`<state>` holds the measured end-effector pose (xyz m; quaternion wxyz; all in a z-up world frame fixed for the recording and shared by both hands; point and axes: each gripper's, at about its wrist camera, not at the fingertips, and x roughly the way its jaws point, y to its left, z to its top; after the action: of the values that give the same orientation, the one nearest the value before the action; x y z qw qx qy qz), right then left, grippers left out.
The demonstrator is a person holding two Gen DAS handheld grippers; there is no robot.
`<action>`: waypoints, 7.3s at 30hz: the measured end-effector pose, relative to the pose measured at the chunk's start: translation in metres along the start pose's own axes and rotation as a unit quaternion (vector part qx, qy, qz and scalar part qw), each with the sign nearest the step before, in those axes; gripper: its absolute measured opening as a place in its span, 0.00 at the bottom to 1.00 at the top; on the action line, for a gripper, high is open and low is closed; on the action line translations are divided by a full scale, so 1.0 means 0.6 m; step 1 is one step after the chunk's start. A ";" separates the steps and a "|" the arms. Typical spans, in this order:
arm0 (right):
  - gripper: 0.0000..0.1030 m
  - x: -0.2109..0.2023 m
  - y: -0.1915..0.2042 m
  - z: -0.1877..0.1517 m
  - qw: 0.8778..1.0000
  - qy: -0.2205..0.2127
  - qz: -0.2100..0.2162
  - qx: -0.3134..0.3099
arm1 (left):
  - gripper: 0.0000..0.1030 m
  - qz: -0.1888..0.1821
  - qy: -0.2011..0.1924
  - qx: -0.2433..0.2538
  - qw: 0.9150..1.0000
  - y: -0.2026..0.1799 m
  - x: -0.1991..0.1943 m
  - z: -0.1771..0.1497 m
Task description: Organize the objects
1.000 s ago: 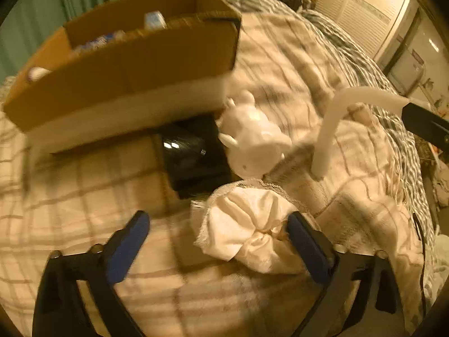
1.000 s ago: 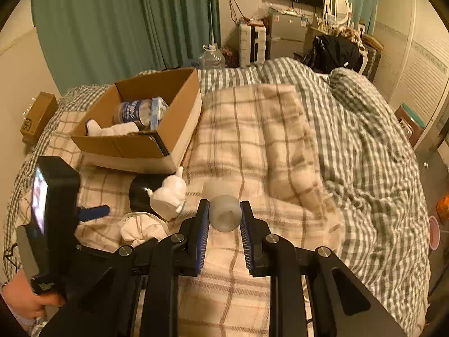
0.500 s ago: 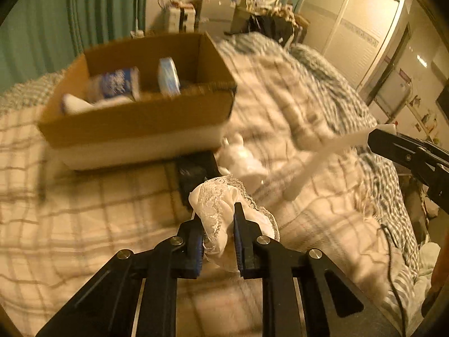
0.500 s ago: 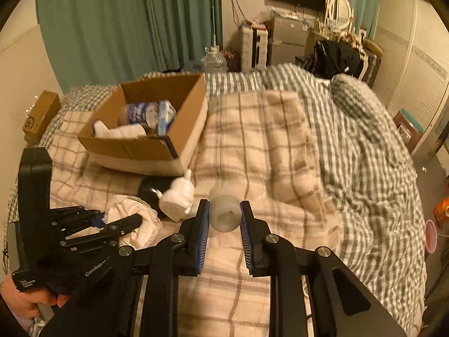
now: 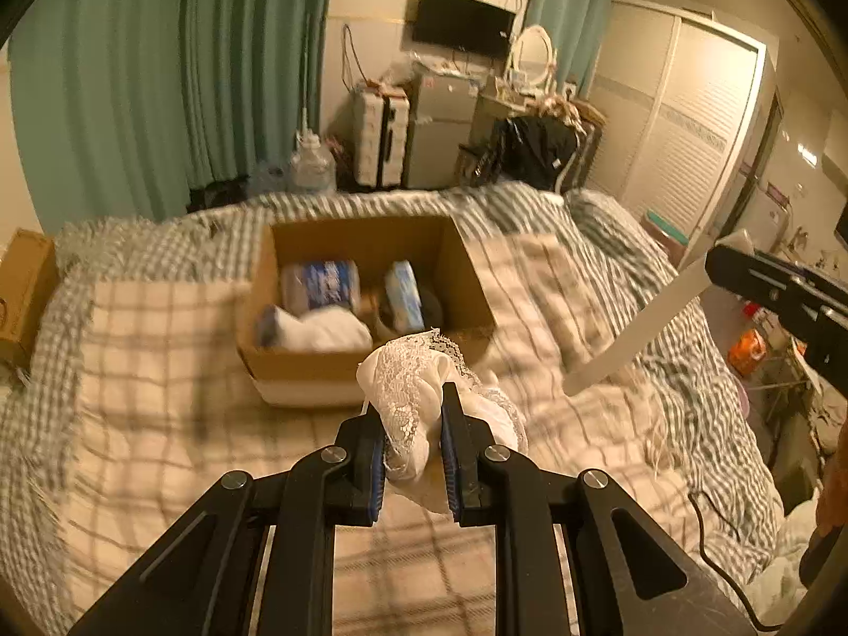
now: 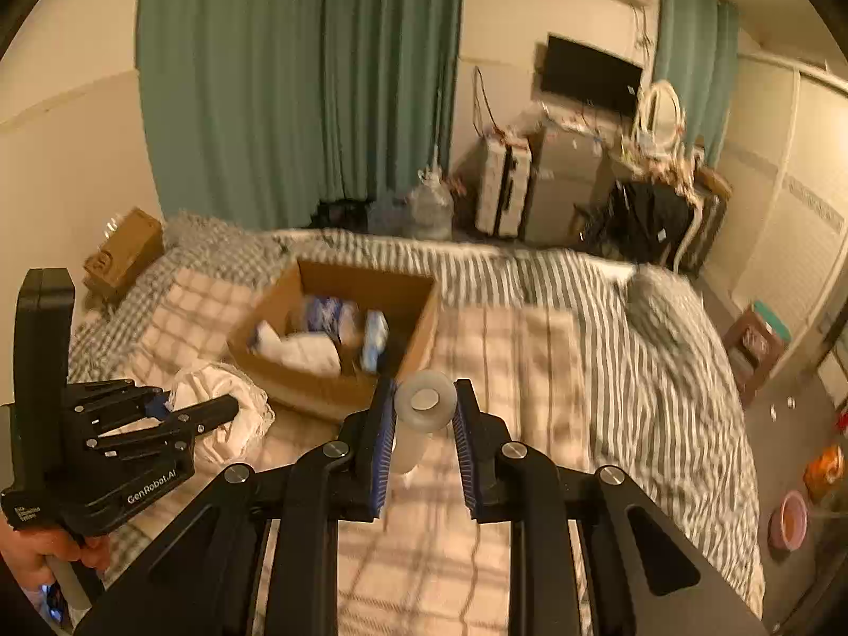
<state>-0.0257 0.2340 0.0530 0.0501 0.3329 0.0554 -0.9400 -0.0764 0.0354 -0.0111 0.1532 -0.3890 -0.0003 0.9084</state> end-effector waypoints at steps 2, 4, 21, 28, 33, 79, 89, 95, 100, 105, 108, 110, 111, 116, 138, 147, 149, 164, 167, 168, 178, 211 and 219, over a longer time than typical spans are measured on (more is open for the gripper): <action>0.20 -0.005 0.013 0.030 1.000 -0.014 0.009 -0.006 | 0.17 0.005 -0.009 0.002 1.000 0.006 -0.009 0.016; 0.20 -0.006 0.027 0.059 0.999 -0.025 0.018 -0.013 | 0.17 0.012 -0.019 -0.001 1.000 0.018 -0.014 0.040; 0.20 0.168 0.113 0.219 0.996 -0.037 0.067 -0.044 | 0.17 0.046 -0.019 -0.024 0.998 0.118 0.111 0.170; 0.20 0.280 0.100 0.200 0.996 -0.001 0.082 -0.024 | 0.17 0.044 -0.002 -0.027 0.999 0.134 0.188 0.156; 0.62 0.313 0.077 0.177 0.997 0.012 0.070 -0.018 | 0.58 0.047 0.011 -0.038 0.998 0.134 0.212 0.144; 0.77 0.245 -0.001 -0.117 0.993 0.112 -0.017 0.021 | 0.90 0.120 0.035 -0.099 0.987 0.094 0.138 -0.107; 0.77 0.336 0.028 -0.168 0.984 0.176 0.017 0.006 | 0.90 0.123 0.083 -0.093 0.985 0.090 0.191 -0.131; 0.51 0.376 0.019 -0.181 0.979 0.201 0.035 0.030 | 0.90 0.125 0.094 -0.079 0.984 0.081 0.202 -0.134; 0.51 0.347 -0.001 -0.177 0.983 0.175 0.034 0.050 | 0.90 0.116 0.095 -0.076 0.986 0.065 0.202 -0.126; 0.51 0.310 -0.033 -0.166 0.986 0.150 0.012 0.072 | 0.90 0.088 0.093 -0.081 0.988 0.039 0.206 -0.110; 0.51 0.299 -0.045 -0.165 0.988 0.139 -0.008 0.071 | 0.90 0.077 0.101 -0.075 0.989 0.017 0.223 -0.104; 0.51 0.299 -0.051 -0.165 0.988 0.136 -0.015 0.071 | 0.90 0.067 0.116 -0.080 0.988 0.004 0.239 -0.104; 0.51 0.302 -0.054 -0.167 0.988 0.136 -0.018 0.069 | 0.90 0.063 0.120 -0.080 0.987 -0.001 0.247 -0.106; 0.51 0.316 -0.063 -0.177 0.987 0.141 -0.021 0.075 | 0.90 0.062 0.150 -0.053 0.985 -0.029 0.288 -0.120; 0.51 0.326 -0.076 -0.187 0.985 0.145 -0.018 0.094 | 0.47 0.009 0.153 0.037 0.987 -0.086 0.326 -0.113; 0.51 0.245 -0.053 -0.155 0.989 0.119 -0.014 0.082 | 0.47 0.010 0.102 0.014 0.995 -0.056 0.214 -0.085; 0.51 0.217 -0.043 -0.143 0.991 0.107 -0.012 0.074 | 0.47 0.011 0.085 0.005 0.996 -0.051 0.183 -0.076; 0.51 0.044 0.042 -0.002 1.000 -0.010 0.015 0.010 | 0.47 0.042 -0.040 -0.022 0.998 0.024 -0.015 0.039; 0.51 0.044 0.061 0.045 0.999 -0.027 0.036 -0.001 | 0.47 0.054 -0.052 -0.024 0.997 0.053 -0.019 0.076; 0.51 0.046 0.066 0.060 0.998 -0.032 0.045 -0.002 | 0.47 0.058 -0.055 -0.025 0.996 0.061 -0.016 0.087; 0.51 0.173 0.112 0.170 0.996 -0.029 0.078 -0.021 | 0.47 0.078 -0.045 -0.024 0.996 0.117 0.087 0.156; 0.83 0.126 0.009 0.188 0.998 -0.059 0.019 0.030 | 0.93 0.104 -0.107 -0.013 0.989 0.075 0.000 0.187; 0.94 -0.031 0.010 0.175 0.993 -0.117 -0.010 0.027 | 1.00 0.127 -0.182 -0.008 0.975 0.051 -0.163 0.170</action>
<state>-0.0756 0.2144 0.1452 0.0382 0.2217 0.0267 -0.9740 -0.0937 -0.0090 0.1252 0.0304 -0.2151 0.0140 0.9760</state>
